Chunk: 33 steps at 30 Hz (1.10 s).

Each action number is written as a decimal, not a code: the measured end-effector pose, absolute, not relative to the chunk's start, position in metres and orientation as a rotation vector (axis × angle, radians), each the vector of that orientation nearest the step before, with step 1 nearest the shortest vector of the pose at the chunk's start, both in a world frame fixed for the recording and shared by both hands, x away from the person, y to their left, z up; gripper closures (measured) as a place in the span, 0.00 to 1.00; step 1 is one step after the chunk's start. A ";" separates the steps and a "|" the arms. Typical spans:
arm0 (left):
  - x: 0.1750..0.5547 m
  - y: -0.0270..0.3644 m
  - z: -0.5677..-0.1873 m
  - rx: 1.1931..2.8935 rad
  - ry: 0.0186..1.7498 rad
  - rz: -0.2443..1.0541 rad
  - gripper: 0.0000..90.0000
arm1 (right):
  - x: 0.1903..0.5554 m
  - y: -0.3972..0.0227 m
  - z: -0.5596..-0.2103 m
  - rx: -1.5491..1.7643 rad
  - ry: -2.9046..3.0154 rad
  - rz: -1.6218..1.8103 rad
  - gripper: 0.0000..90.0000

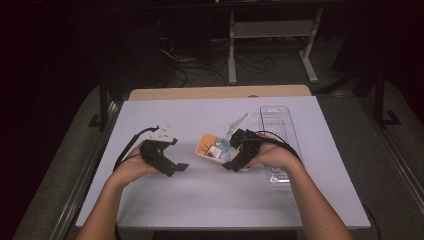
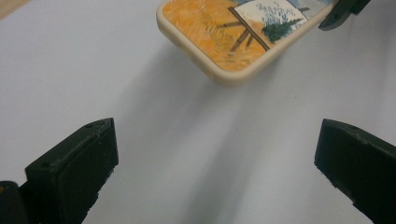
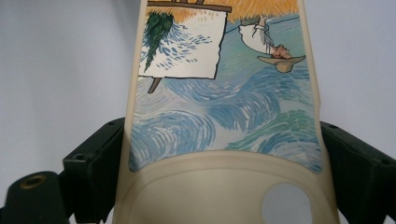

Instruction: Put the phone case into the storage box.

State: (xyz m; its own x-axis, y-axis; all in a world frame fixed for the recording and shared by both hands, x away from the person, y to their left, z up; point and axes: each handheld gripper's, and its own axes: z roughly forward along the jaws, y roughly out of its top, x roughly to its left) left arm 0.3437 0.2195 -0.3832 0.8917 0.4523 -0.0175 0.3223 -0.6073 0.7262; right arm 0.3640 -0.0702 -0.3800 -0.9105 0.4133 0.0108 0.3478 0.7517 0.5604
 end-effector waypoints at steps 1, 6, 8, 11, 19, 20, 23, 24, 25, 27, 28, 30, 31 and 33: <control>0.342 0.220 -0.385 2.267 0.566 0.210 0.00 | 0.363 -0.070 -0.380 0.638 2.832 0.872 0.11; 0.334 0.222 -0.392 2.235 0.618 0.221 0.00 | 0.362 -0.071 -0.381 0.696 2.819 0.898 0.11; 0.331 0.221 -0.395 2.241 0.630 0.226 0.00 | 0.362 -0.072 -0.382 0.719 2.802 0.886 0.11; 0.328 0.221 -0.398 2.210 0.663 0.239 0.00 | 0.363 -0.073 -0.383 0.764 2.787 0.891 0.11; 0.325 0.214 -0.403 2.158 0.716 0.251 0.00 | 0.360 -0.075 -0.386 0.803 2.781 0.899 0.11; 0.324 0.213 -0.403 2.155 0.726 0.245 0.00 | 0.359 -0.076 -0.386 0.802 2.777 0.904 0.11; 0.323 0.211 -0.404 2.150 0.722 0.240 0.00 | 0.358 -0.077 -0.384 0.805 2.773 0.911 0.11; 0.323 0.210 -0.404 2.148 0.721 0.249 0.00 | 0.357 -0.078 -0.384 0.812 2.772 0.912 0.11; 0.323 0.210 -0.405 2.145 0.719 0.264 0.00 | 0.357 -0.078 -0.383 0.807 2.769 0.908 0.11; 0.322 0.209 -0.405 2.139 0.718 0.254 0.00 | 0.356 -0.080 -0.382 0.808 2.765 0.905 0.11; 0.322 0.209 -0.405 2.136 0.718 0.259 0.00 | 0.355 -0.080 -0.381 0.821 2.765 0.909 0.11; 0.321 0.208 -0.405 2.125 0.716 0.257 0.00 | 0.355 -0.081 -0.381 0.825 2.760 0.916 0.11; 0.321 0.207 -0.405 2.120 0.715 0.259 0.00 | 0.355 -0.082 -0.380 0.828 2.759 0.918 0.11; 0.321 0.206 -0.406 2.119 0.702 0.274 0.00 | 0.355 -0.083 -0.380 0.829 2.759 0.921 0.11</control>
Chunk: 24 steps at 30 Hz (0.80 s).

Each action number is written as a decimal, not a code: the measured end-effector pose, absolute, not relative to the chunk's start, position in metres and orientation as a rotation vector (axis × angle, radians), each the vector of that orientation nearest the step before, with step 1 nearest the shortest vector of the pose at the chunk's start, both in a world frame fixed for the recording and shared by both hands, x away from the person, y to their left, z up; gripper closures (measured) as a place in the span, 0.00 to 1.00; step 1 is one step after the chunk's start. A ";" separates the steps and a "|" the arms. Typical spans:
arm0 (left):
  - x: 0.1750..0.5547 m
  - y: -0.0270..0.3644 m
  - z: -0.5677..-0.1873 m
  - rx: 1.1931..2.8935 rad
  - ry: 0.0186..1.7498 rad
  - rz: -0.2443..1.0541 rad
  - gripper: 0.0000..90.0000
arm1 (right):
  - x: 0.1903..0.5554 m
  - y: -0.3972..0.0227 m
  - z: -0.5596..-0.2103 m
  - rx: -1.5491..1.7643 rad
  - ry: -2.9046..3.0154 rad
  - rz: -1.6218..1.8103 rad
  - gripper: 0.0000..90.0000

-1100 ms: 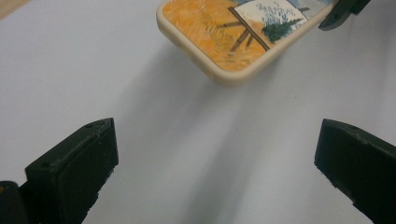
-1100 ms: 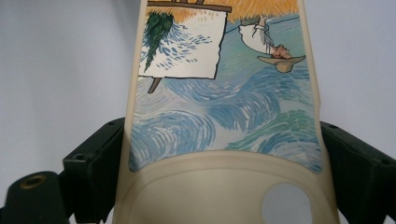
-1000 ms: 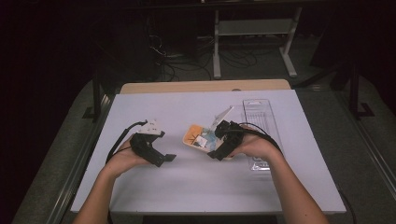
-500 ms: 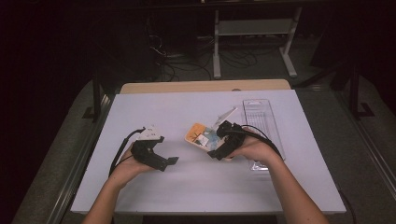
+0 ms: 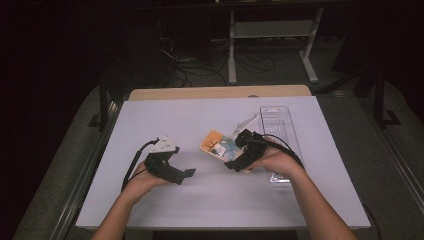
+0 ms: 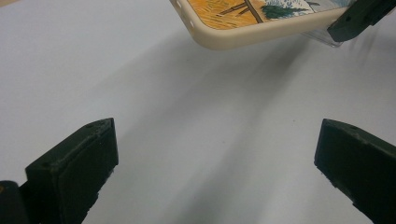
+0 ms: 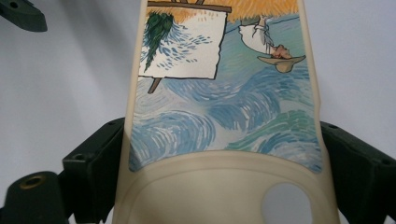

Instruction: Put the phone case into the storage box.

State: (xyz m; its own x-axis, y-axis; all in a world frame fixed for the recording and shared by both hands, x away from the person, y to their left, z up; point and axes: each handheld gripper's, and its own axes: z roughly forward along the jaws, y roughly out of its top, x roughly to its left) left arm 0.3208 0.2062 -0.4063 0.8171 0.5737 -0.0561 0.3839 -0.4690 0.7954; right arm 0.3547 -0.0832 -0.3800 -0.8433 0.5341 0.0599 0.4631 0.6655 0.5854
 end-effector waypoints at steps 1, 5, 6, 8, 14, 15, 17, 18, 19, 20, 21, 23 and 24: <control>0.320 0.206 -0.406 2.127 0.699 0.278 0.00 | 0.355 -0.084 -0.380 0.831 2.758 0.922 0.11; 0.318 0.204 -0.406 2.132 0.665 0.316 0.00 | 0.355 -0.085 -0.381 0.833 2.758 0.917 0.11; 0.316 0.203 -0.406 2.123 0.665 0.316 0.00 | 0.355 -0.085 -0.381 0.836 2.757 0.917 0.11; 0.316 0.203 -0.406 2.136 0.641 0.342 0.00 | 0.355 -0.084 -0.382 0.834 2.758 0.920 0.11; 0.314 0.202 -0.406 2.142 0.621 0.377 0.00 | 0.355 -0.084 -0.383 0.827 2.762 0.919 0.11; 0.314 0.201 -0.406 2.143 0.619 0.384 0.00 | 0.355 -0.084 -0.383 0.827 2.763 0.920 0.11; 0.314 0.201 -0.407 2.144 0.608 0.400 0.00 | 0.354 -0.084 -0.383 0.830 2.763 0.926 0.11; 0.313 0.200 -0.406 2.150 0.610 0.401 0.00 | 0.354 -0.084 -0.383 0.835 2.764 0.925 0.11; 0.313 0.200 -0.406 2.164 0.597 0.411 0.00 | 0.354 -0.084 -0.383 0.832 2.765 0.928 0.11; 0.312 0.199 -0.407 2.147 0.599 0.420 0.00 | 0.353 -0.084 -0.383 0.830 2.766 0.929 0.11; 0.312 0.200 -0.406 2.171 0.582 0.433 0.00 | 0.353 -0.084 -0.383 0.830 2.767 0.929 0.11; 0.311 0.198 -0.406 2.155 0.581 0.439 0.00 | 0.353 -0.084 -0.383 0.830 2.766 0.929 0.11; 0.310 0.198 -0.406 2.152 0.564 0.455 0.00 | 0.353 -0.084 -0.383 0.831 2.766 0.930 0.11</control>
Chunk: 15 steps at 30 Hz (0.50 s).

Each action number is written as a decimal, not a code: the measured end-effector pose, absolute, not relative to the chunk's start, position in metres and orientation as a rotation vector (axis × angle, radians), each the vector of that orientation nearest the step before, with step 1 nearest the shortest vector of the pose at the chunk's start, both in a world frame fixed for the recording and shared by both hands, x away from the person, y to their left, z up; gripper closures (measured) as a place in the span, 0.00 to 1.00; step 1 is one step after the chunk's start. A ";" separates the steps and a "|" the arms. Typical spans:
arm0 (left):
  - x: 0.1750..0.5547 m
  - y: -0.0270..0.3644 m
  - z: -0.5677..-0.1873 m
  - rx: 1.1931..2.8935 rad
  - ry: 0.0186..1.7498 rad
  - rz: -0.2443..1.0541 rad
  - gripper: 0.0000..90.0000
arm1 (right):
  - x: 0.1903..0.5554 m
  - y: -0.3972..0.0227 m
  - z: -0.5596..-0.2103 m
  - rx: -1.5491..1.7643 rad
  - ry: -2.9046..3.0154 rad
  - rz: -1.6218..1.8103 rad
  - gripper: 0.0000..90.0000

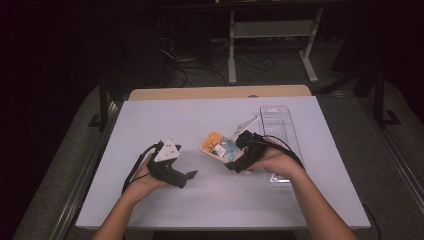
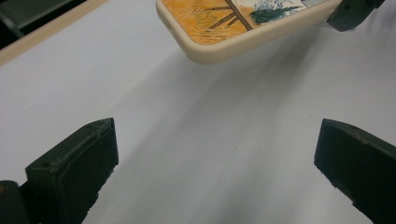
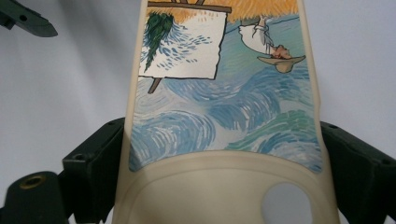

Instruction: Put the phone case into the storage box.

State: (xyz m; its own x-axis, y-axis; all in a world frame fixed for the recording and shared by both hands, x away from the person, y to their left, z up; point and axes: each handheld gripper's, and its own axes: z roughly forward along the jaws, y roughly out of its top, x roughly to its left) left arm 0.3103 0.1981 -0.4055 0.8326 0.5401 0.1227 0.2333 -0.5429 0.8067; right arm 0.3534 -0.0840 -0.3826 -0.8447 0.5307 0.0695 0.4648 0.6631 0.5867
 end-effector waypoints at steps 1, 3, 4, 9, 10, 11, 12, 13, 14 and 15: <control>0.310 0.198 -0.405 2.153 0.562 0.459 0.00 | 0.353 -0.084 -0.383 0.830 2.767 0.932 0.11; 0.309 0.197 -0.404 2.152 0.554 0.474 0.00 | 0.353 -0.084 -0.383 0.830 2.766 0.933 0.11; 0.309 0.197 -0.404 2.149 0.546 0.484 0.00 | 0.354 -0.084 -0.383 0.826 2.765 0.934 0.11; 0.308 0.196 -0.403 2.178 0.504 0.526 0.00 | 0.354 -0.083 -0.384 0.805 2.769 0.938 0.11; 0.308 0.196 -0.403 2.179 0.498 0.532 0.00 | 0.354 -0.083 -0.384 0.804 2.769 0.938 0.11; 0.307 0.196 -0.403 2.180 0.497 0.539 0.00 | 0.354 -0.083 -0.384 0.804 2.768 0.938 0.11; 0.307 0.196 -0.403 2.181 0.487 0.548 0.00 | 0.353 -0.082 -0.384 0.815 2.772 0.936 0.11; 0.306 0.195 -0.403 2.174 0.485 0.556 0.00 | 0.353 -0.082 -0.384 0.808 2.771 0.938 0.11; 0.306 0.195 -0.403 2.176 0.481 0.559 0.00 | 0.353 -0.082 -0.384 0.809 2.772 0.940 0.11; 0.306 0.195 -0.403 2.178 0.459 0.574 0.00 | 0.352 -0.082 -0.384 0.813 2.775 0.941 0.11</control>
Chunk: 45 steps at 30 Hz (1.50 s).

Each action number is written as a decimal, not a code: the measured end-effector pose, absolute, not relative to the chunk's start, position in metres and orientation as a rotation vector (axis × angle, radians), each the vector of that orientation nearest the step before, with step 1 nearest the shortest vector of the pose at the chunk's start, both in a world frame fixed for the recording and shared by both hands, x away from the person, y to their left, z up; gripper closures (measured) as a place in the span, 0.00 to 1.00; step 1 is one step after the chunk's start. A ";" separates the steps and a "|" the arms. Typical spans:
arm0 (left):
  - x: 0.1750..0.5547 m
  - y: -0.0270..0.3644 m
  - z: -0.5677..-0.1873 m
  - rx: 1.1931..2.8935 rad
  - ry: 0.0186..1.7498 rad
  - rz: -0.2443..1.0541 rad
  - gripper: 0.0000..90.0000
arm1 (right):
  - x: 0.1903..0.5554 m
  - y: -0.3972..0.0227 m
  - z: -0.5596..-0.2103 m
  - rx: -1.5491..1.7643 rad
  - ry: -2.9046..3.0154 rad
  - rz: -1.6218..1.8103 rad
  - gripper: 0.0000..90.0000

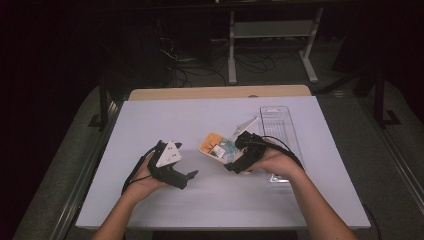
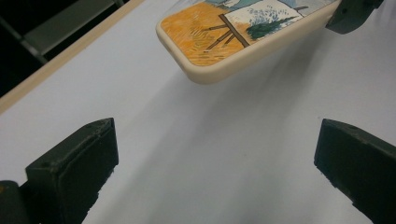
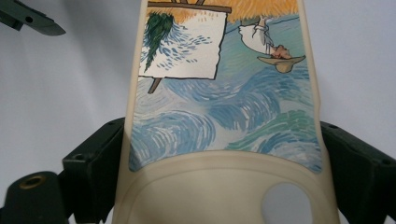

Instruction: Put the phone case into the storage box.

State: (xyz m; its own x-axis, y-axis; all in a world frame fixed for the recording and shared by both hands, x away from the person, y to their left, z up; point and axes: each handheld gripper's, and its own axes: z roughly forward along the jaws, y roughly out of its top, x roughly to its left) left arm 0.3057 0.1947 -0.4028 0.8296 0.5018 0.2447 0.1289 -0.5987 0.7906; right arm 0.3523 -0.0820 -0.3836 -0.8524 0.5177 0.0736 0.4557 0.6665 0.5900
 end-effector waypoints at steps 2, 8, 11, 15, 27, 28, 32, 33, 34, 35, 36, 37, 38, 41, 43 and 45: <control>0.305 0.194 -0.404 2.183 0.455 0.589 0.00 | 0.352 -0.082 -0.384 0.808 2.771 0.942 0.11; 0.302 0.191 -0.406 2.218 0.410 0.623 0.00 | 0.352 -0.080 -0.385 0.799 2.781 0.930 0.11; 0.300 0.189 -0.408 2.220 0.388 0.650 0.00 | 0.352 -0.080 -0.386 0.787 2.780 0.928 0.11; 0.298 0.187 -0.408 2.260 0.339 0.694 0.00 | 0.352 -0.079 -0.387 0.793 2.782 0.929 0.11; 0.292 0.180 -0.414 2.293 0.246 0.819 0.00 | 0.351 -0.078 -0.388 0.792 2.786 0.928 0.11; 0.292 0.179 -0.414 2.291 0.240 0.830 0.00 | 0.351 -0.078 -0.388 0.792 2.786 0.928 0.11; 0.291 0.178 -0.415 2.289 0.227 0.855 0.00 | 0.351 -0.078 -0.388 0.794 2.786 0.927 0.11; 0.291 0.178 -0.414 2.292 0.214 0.870 0.00 | 0.351 -0.078 -0.388 0.792 2.786 0.928 0.11; 0.290 0.178 -0.414 2.289 0.208 0.880 0.00 | 0.352 -0.078 -0.388 0.791 2.789 0.928 0.11; 0.290 0.178 -0.414 2.281 0.209 0.888 0.00 | 0.351 -0.078 -0.388 0.792 2.789 0.930 0.11; 0.289 0.177 -0.414 2.282 0.201 0.905 0.00 | 0.352 -0.078 -0.388 0.790 2.790 0.931 0.11; 0.289 0.177 -0.414 2.287 0.194 0.917 0.00 | 0.352 -0.078 -0.388 0.787 2.789 0.930 0.11; 0.288 0.177 -0.414 2.289 0.186 0.926 0.00 | 0.352 -0.078 -0.388 0.781 2.787 0.931 0.11; 0.287 0.175 -0.415 2.298 0.163 0.954 0.00 | 0.351 -0.077 -0.389 0.787 2.789 0.932 0.11; 0.286 0.174 -0.415 2.299 0.150 0.972 0.00 | 0.351 -0.077 -0.388 0.785 2.782 0.923 0.11; 0.285 0.173 -0.416 2.291 0.137 0.994 0.00 | 0.351 -0.077 -0.388 0.779 2.781 0.925 0.11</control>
